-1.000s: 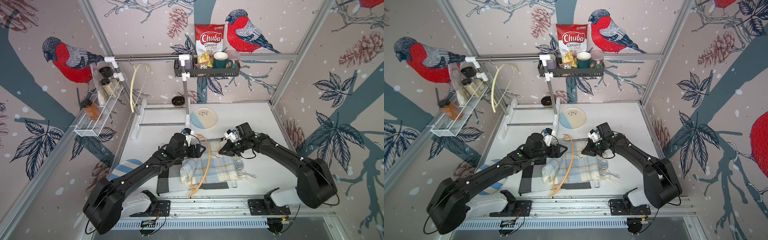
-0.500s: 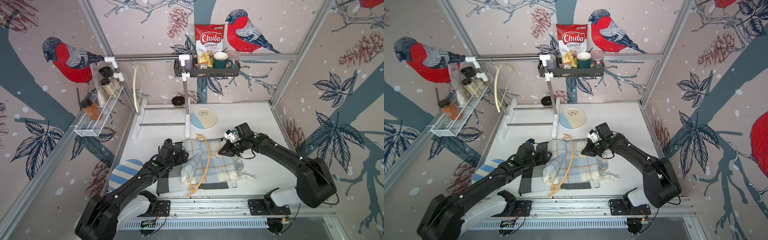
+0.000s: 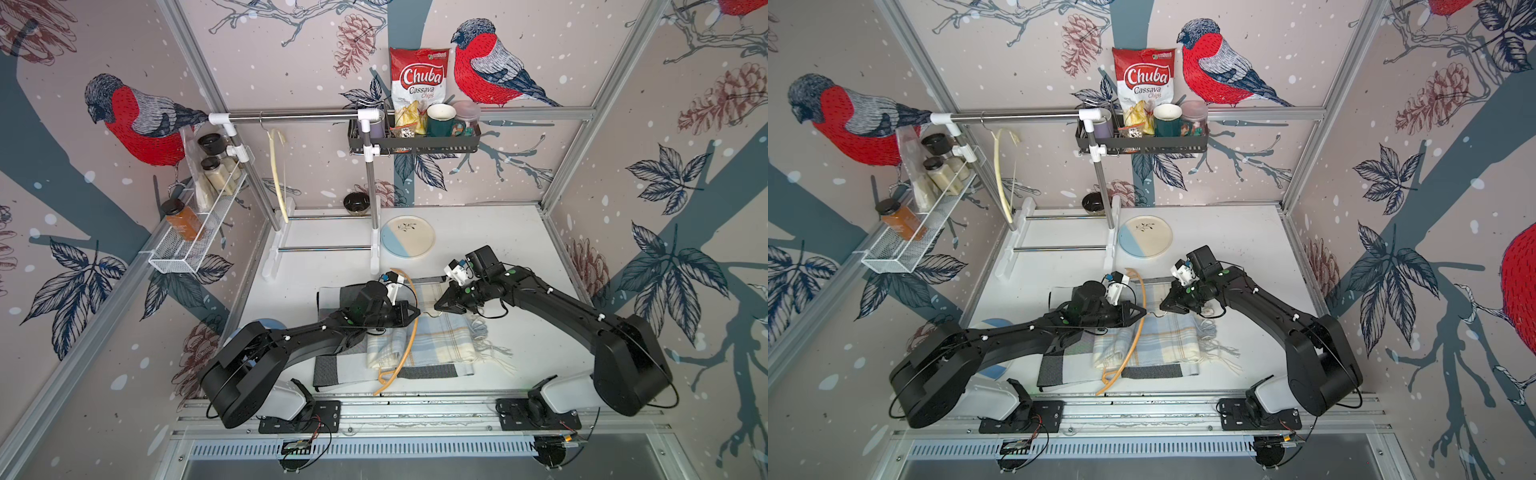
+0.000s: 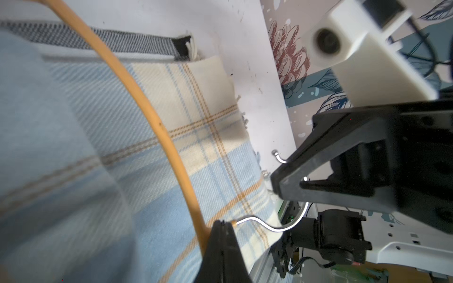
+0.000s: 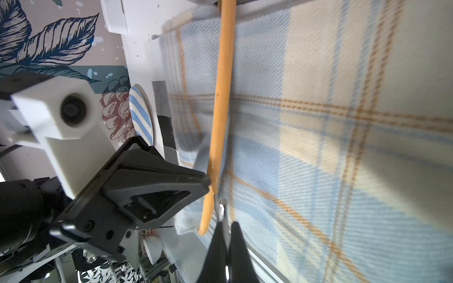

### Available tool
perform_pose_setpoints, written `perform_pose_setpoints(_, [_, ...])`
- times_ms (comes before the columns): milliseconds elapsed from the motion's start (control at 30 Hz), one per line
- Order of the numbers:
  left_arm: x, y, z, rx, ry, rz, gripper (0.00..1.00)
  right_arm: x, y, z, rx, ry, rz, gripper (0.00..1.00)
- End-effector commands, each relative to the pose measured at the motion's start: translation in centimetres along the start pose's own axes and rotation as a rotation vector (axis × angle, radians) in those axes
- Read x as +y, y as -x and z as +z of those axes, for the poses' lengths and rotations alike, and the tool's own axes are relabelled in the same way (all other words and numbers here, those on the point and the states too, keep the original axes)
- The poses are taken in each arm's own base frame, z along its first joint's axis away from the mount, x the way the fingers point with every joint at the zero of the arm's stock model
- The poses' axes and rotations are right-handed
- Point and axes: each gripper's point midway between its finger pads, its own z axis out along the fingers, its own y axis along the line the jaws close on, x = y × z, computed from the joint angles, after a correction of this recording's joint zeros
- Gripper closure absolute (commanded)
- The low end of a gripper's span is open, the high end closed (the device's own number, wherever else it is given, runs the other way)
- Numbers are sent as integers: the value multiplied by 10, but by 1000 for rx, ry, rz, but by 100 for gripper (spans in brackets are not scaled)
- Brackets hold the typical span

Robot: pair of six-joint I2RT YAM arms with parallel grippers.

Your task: Hang the scarf on the hanger

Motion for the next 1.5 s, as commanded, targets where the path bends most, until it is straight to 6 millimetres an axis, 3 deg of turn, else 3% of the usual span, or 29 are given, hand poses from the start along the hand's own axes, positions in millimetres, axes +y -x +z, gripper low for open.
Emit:
perform_pose_setpoints(0, [16,4,-9,-5,117,38,84,2,-5,-5,12,-6,6,100])
perform_pose_setpoints(33, [18,5,-16,-7,149,51,82,2,-6,-5,12,-7,4,100])
perform_pose_setpoints(167, [-12,26,-59,-91,141,147,65,1,-4,-9,10,-14,5,100])
perform_pose_setpoints(233, [-8,35,-82,-156,212,162,56,1,-2,-8,8,-16,6,100])
perform_pose_setpoints(300, [23,38,-103,-194,359,103,56,2,-2,-9,7,-13,6,100])
perform_pose_setpoints(400, [78,22,-116,-149,556,-25,70,4,0,-10,-5,-15,3,100])
perform_pose_setpoints(433, [85,15,-110,-115,562,-44,74,6,0,-11,-4,-15,-2,100])
perform_pose_setpoints(567, [74,5,-66,-38,407,-43,100,16,-5,-10,8,-20,-29,100])
perform_pose_setpoints(700, [55,-10,-15,43,278,35,100,29,-11,-6,22,-21,-57,100])
perform_pose_setpoints(800, [62,-16,1,73,330,22,100,41,-12,-6,14,-11,-67,100])
perform_pose_setpoints(833, [65,-18,1,82,353,26,97,46,-12,-6,10,-6,-73,100])
perform_pose_setpoints(933, [70,-17,-10,71,409,48,72,55,-10,-7,3,5,-81,100])
perform_pose_setpoints(1000, [72,-15,-25,66,462,70,48,59,-9,-7,0,9,-85,100])
perform_pose_setpoints(1100, [71,-7,-56,30,545,84,27,60,-5,-7,-8,1,-81,100])
perform_pose_setpoints(1167, [73,0,-87,-14,617,62,19,60,-1,-8,-18,-1,-71,100])
perform_pose_setpoints(1300, [90,6,-150,-136,794,-54,17,64,5,-8,-34,11,-48,100])
perform_pose_setpoints(1367, [73,6,-146,-168,670,-28,18,68,9,-8,-41,20,-36,97])
perform_pose_setpoints(1467, [12,1,-116,-201,298,143,17,80,14,-6,-47,54,-24,85])
